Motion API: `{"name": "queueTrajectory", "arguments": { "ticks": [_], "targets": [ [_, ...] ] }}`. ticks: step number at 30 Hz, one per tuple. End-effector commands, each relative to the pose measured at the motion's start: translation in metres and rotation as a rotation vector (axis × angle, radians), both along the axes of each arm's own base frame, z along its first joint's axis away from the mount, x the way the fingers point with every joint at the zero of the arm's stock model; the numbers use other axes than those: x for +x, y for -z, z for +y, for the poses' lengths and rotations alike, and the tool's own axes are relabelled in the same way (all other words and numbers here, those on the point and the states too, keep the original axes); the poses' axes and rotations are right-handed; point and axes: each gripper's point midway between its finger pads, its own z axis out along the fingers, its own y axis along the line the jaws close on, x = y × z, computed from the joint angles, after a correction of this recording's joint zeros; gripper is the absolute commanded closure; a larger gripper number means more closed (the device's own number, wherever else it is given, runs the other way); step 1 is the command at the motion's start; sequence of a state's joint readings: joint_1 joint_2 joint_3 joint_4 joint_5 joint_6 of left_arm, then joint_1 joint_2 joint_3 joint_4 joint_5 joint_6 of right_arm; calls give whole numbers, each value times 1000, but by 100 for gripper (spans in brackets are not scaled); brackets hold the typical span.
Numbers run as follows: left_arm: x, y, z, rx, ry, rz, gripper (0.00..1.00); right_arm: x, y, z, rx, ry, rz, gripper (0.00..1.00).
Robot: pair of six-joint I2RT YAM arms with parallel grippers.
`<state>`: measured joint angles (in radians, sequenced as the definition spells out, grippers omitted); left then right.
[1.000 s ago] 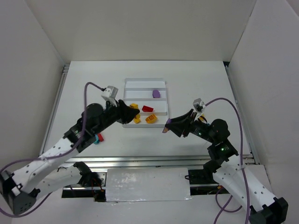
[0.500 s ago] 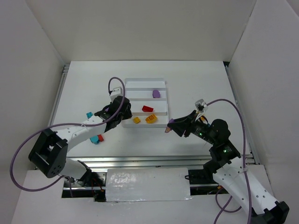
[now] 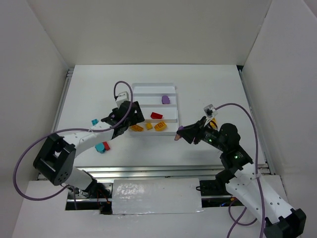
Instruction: Sort the legos into containers by color
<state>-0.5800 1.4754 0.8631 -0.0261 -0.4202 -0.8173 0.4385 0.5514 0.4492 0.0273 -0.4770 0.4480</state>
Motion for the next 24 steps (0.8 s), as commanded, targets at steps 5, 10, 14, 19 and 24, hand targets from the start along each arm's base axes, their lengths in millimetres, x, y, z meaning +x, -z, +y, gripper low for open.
{"name": "queueTrajectory", "arguments": {
  "ticks": [5,10,14,19,24],
  "targets": [
    [-13,-58,7,-68,7,-103,5,70,12,-7,-45,264,238,99],
    [-37,-95,21,-38,33,-107,1,135,39,2,-141,421,454,93],
    [-61,-114,38,34,85,-89,1,203,58,29,-182,486,545,93],
    [-92,-136,57,77,134,-62,1,252,78,56,-208,514,585,92],
    [-116,-138,71,106,190,-73,0,292,91,71,-242,545,571,89]
  ]
}}
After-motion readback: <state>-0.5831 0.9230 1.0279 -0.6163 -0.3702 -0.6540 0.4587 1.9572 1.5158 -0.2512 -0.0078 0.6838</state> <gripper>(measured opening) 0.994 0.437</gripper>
